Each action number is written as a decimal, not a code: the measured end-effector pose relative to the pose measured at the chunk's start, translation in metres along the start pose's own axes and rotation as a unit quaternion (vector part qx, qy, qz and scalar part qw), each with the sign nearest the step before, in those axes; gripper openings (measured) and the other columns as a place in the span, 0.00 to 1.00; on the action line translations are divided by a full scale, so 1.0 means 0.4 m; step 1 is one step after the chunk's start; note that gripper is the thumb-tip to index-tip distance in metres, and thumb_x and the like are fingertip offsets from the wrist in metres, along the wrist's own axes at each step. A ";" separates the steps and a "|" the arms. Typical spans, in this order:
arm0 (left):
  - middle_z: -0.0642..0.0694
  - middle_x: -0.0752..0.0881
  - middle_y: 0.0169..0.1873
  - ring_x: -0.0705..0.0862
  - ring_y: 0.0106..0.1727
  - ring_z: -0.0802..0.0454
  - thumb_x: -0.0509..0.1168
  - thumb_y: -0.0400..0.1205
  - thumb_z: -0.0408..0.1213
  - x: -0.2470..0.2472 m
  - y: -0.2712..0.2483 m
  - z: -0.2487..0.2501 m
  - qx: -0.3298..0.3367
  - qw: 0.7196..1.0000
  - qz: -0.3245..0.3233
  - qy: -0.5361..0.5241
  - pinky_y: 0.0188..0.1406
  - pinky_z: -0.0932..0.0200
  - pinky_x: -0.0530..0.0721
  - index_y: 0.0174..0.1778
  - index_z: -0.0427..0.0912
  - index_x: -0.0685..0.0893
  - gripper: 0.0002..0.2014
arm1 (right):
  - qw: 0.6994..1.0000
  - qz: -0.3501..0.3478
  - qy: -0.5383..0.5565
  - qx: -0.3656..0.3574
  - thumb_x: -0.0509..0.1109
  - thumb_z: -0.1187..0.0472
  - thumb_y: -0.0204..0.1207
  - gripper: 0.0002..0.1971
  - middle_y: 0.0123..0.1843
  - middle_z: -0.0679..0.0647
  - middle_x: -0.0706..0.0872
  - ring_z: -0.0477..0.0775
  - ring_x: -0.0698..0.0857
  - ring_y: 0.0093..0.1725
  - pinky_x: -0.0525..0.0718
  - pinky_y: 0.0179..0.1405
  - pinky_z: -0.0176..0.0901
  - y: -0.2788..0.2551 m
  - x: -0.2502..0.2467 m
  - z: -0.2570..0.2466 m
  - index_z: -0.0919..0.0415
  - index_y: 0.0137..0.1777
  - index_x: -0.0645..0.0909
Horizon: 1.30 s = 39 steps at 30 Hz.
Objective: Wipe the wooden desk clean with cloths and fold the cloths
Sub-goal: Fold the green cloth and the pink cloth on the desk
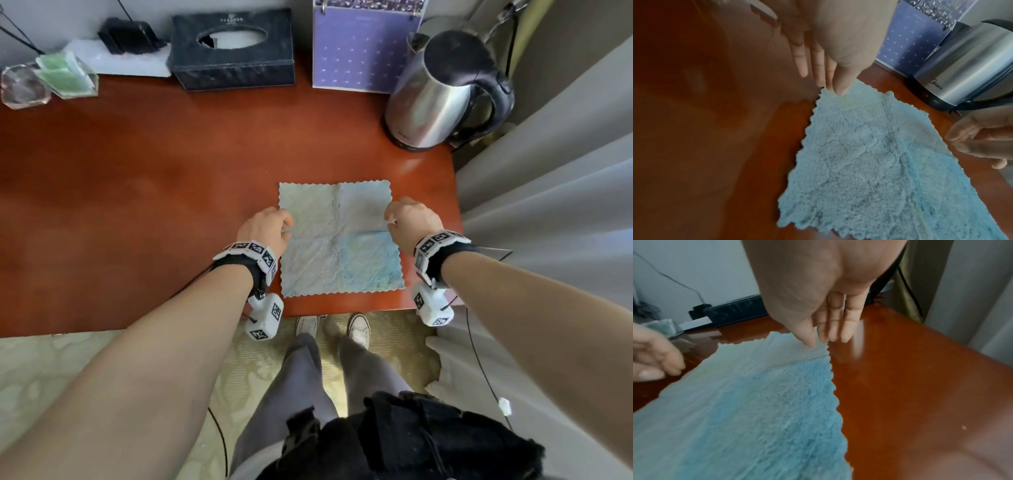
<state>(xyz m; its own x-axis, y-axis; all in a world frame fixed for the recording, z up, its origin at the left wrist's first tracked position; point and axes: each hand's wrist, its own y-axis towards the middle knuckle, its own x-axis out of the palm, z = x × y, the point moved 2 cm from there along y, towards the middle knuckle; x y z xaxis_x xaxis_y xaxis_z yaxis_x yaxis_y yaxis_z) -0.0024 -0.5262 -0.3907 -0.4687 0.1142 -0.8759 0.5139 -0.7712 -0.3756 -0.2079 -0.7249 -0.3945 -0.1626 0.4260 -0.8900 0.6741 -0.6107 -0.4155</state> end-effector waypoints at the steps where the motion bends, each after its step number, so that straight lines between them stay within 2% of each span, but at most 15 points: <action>1: 0.51 0.84 0.57 0.85 0.54 0.48 0.66 0.84 0.38 0.002 0.004 -0.001 -0.002 1.000 -0.001 0.002 0.49 0.51 0.84 0.58 0.50 0.84 0.08 | 1.000 0.004 0.008 0.009 0.65 0.64 0.78 0.09 0.55 0.52 0.80 0.61 0.84 0.48 0.82 0.42 0.48 0.005 0.000 0.002 0.53 0.55 0.81; 5: 0.50 0.82 0.57 0.84 0.53 0.47 0.66 0.84 0.39 -0.019 0.053 -0.003 -0.001 1.000 0.008 0.009 0.45 0.53 0.81 0.59 0.48 0.83 0.09 | 1.000 0.005 0.014 0.017 0.64 0.62 0.80 0.09 0.55 0.52 0.79 0.59 0.82 0.46 0.79 0.40 0.46 0.051 -0.018 0.006 0.52 0.56 0.81; 9: 0.47 0.81 0.57 0.83 0.51 0.49 0.66 0.84 0.38 -0.063 0.134 0.010 0.018 0.999 0.033 0.018 0.43 0.58 0.78 0.61 0.45 0.83 0.10 | 1.000 0.010 0.009 0.019 0.66 0.60 0.81 0.10 0.55 0.52 0.77 0.55 0.78 0.46 0.76 0.41 0.43 0.115 -0.060 -0.005 0.53 0.61 0.78; 12: 0.46 0.81 0.58 0.83 0.54 0.46 0.67 0.84 0.37 -0.069 0.175 0.016 0.027 0.999 0.018 0.029 0.45 0.55 0.78 0.64 0.45 0.82 0.12 | 1.000 -0.008 0.006 0.020 0.68 0.59 0.80 0.14 0.57 0.54 0.76 0.56 0.77 0.48 0.76 0.45 0.45 0.148 -0.072 -0.017 0.55 0.65 0.76; 14: 0.45 0.80 0.58 0.83 0.53 0.45 0.67 0.84 0.37 -0.061 0.188 0.017 0.016 0.999 -0.002 0.033 0.45 0.53 0.79 0.65 0.45 0.80 0.13 | 1.000 -0.009 0.015 0.024 0.69 0.59 0.80 0.16 0.60 0.56 0.76 0.60 0.80 0.52 0.77 0.48 0.47 0.161 -0.069 -0.021 0.57 0.66 0.75; 19: 0.44 0.74 0.53 0.80 0.42 0.45 0.67 0.83 0.34 -0.041 0.196 0.014 0.002 0.999 -0.005 0.043 0.37 0.52 0.77 0.62 0.42 0.79 0.12 | 0.999 -0.020 0.005 0.046 0.70 0.62 0.79 0.17 0.58 0.59 0.74 0.63 0.82 0.50 0.80 0.45 0.49 0.179 -0.053 -0.029 0.61 0.65 0.72; 22: 0.45 0.75 0.51 0.80 0.42 0.45 0.67 0.83 0.33 -0.043 0.213 0.005 -0.006 0.999 -0.007 0.042 0.36 0.53 0.74 0.61 0.43 0.78 0.11 | 0.999 -0.022 0.015 0.046 0.69 0.60 0.80 0.16 0.58 0.60 0.76 0.62 0.82 0.51 0.84 0.48 0.52 0.189 -0.048 -0.027 0.62 0.64 0.72; 26: 0.43 0.82 0.52 0.83 0.44 0.44 0.66 0.82 0.31 -0.049 0.228 -0.008 -0.019 0.999 -0.030 0.037 0.38 0.51 0.77 0.59 0.45 0.79 0.10 | 0.998 -0.028 0.008 0.057 0.69 0.56 0.81 0.13 0.51 0.59 0.78 0.61 0.80 0.45 0.80 0.42 0.49 0.188 -0.052 -0.029 0.61 0.59 0.74; 29: 0.43 0.80 0.52 0.82 0.42 0.45 0.65 0.82 0.30 -0.048 0.218 -0.008 -0.026 0.997 -0.050 0.047 0.38 0.53 0.78 0.54 0.44 0.83 0.08 | 0.998 -0.035 0.000 0.043 0.67 0.61 0.79 0.08 0.50 0.58 0.79 0.61 0.80 0.43 0.78 0.38 0.47 0.180 -0.055 -0.037 0.60 0.57 0.76; 32: 0.45 0.75 0.49 0.77 0.34 0.52 0.66 0.81 0.30 -0.046 0.191 -0.010 -0.041 0.998 -0.028 0.029 0.36 0.55 0.74 0.50 0.45 0.83 0.06 | 0.999 -0.027 0.008 0.027 0.63 0.67 0.75 0.08 0.49 0.57 0.80 0.60 0.81 0.40 0.77 0.33 0.44 0.160 -0.062 -0.043 0.56 0.52 0.76; 36: 0.47 0.83 0.46 0.82 0.36 0.48 0.61 0.82 0.30 -0.080 0.152 -0.002 -0.039 0.999 -0.010 0.009 0.32 0.56 0.77 0.49 0.49 0.83 0.09 | 0.999 -0.036 0.025 0.017 0.62 0.69 0.69 0.11 0.46 0.57 0.82 0.58 0.82 0.36 0.73 0.25 0.38 0.128 -0.084 -0.034 0.53 0.48 0.75; 39: 0.51 0.87 0.43 0.84 0.40 0.48 0.61 0.82 0.31 -0.127 0.125 0.013 -0.029 1.000 0.003 -0.009 0.37 0.54 0.83 0.47 0.51 0.83 0.09 | 0.999 -0.026 0.035 0.019 0.61 0.69 0.66 0.13 0.48 0.56 0.82 0.59 0.83 0.39 0.74 0.26 0.39 0.103 -0.124 -0.025 0.49 0.44 0.76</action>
<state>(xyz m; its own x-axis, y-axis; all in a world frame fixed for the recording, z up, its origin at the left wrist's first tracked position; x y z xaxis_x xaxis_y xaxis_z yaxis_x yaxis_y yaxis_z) 0.0434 -0.5737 -0.3633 -0.4773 0.0978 -0.8733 0.5575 -0.7345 -0.3870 -0.1649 -0.7646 -0.3658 -0.1449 0.5032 -0.8519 0.6375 -0.6110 -0.4694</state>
